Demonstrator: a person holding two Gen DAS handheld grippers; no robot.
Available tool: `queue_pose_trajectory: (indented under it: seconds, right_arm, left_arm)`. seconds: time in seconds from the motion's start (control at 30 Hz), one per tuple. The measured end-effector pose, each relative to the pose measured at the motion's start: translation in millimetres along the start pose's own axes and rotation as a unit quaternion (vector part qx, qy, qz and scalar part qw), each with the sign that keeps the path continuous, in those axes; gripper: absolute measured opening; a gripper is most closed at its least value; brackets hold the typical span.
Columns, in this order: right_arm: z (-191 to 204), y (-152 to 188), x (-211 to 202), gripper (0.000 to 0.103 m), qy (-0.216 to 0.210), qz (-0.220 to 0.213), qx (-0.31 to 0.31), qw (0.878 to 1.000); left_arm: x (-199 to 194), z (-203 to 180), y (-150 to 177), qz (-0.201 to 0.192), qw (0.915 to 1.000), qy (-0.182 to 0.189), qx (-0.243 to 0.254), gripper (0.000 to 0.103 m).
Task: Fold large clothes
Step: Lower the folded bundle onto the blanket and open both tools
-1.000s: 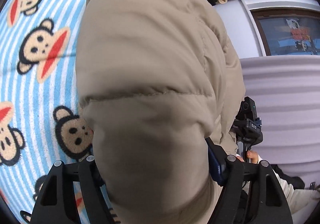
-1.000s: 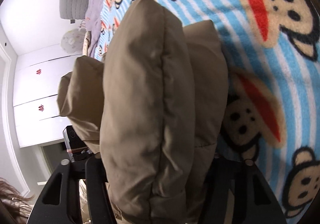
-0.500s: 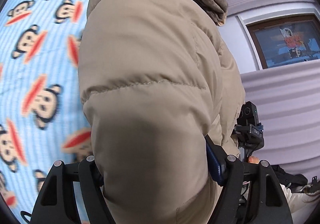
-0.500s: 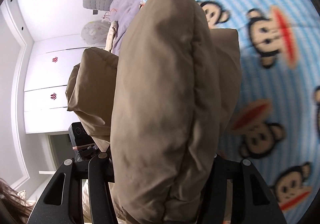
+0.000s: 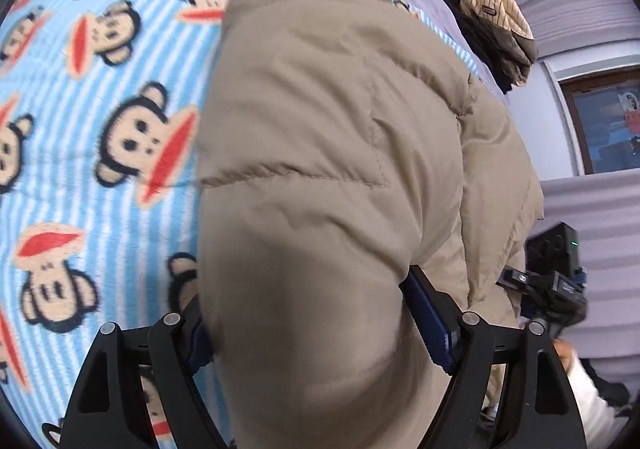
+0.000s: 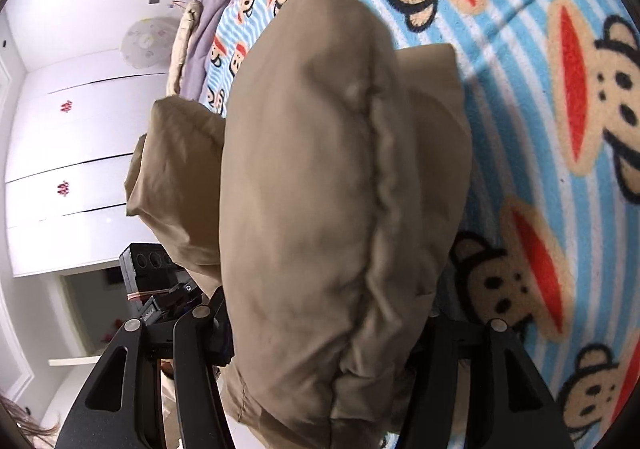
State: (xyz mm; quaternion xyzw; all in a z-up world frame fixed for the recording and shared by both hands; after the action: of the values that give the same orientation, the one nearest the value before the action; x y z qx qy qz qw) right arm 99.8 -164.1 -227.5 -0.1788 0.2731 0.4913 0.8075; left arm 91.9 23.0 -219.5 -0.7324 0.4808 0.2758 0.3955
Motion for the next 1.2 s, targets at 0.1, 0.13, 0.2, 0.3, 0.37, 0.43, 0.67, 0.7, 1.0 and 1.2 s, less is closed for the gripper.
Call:
queue_pose_trajectory:
  seconds: [0.1, 0.13, 0.2, 0.3, 0.37, 0.43, 0.67, 0.7, 1.0, 1.2]
  right_arm:
    - [8, 2, -33, 0.063, 0.054, -0.039, -0.05, 0.997]
    - [13, -5, -45, 0.063, 0.062, -0.061, -0.07, 0.994]
    - [34, -11, -76, 0.061, 0.029, -0.098, -0.094, 0.99]
    - [68, -10, -86, 0.058, -0.05, -0.087, -0.094, 0.99]
    - [79, -11, -67, 0.058, -0.064, -0.058, -0.101, 0.991]
    - [70, -13, -44, 0.059, -0.039, -0.039, -0.113, 0.992]
    - [64, -31, 7, 0.026, -0.075, -0.013, -0.054, 0.996]
    - [68, -27, 9, 0.007, -0.059, -0.01, -0.075, 0.995]
    - [-13, -3, -16, 0.005, 0.109, -0.018, -0.119, 0.987]
    - [-28, 2, -9, 0.003, 0.136, -0.036, -0.133, 0.981]
  left_arm:
    - [-19, 9, -15, -0.043, 0.9981, -0.039, 0.02, 0.082]
    - [-29, 16, -23, -0.057, 0.9971, -0.045, 0.024, 0.082]
    - [-45, 27, -37, -0.079, 0.9953, -0.044, 0.035, 0.072]
    - [-51, 28, -62, -0.095, 0.9934, -0.042, 0.049, 0.072]
    - [-55, 37, -75, -0.103, 0.9915, -0.052, 0.06, 0.072]
    - [-49, 38, -85, -0.111, 0.9894, -0.066, 0.068, 0.072]
    - [-29, 38, -102, -0.114, 0.9842, -0.117, 0.068, 0.072]
    - [-25, 36, -103, -0.112, 0.9831, -0.123, 0.076, 0.072]
    - [30, -5, -81, -0.073, 0.9629, -0.18, 0.187, 0.074]
    - [-14, -14, -69, -0.084, 0.9677, -0.142, 0.191, 0.074]
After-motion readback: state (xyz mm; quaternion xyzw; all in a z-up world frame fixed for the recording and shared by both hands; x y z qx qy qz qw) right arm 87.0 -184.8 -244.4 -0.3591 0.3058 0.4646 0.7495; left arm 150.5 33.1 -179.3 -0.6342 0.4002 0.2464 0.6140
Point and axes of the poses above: each gripper's, at about its wrist camera, not at the fingertips, and x roughly the way its jaws point, z to its left, y to its underside, the point moved 10 cm from there along x, roughly the way its jaws point, and after that the axes turned 14 degrees about -z, right-handed, at the moved point
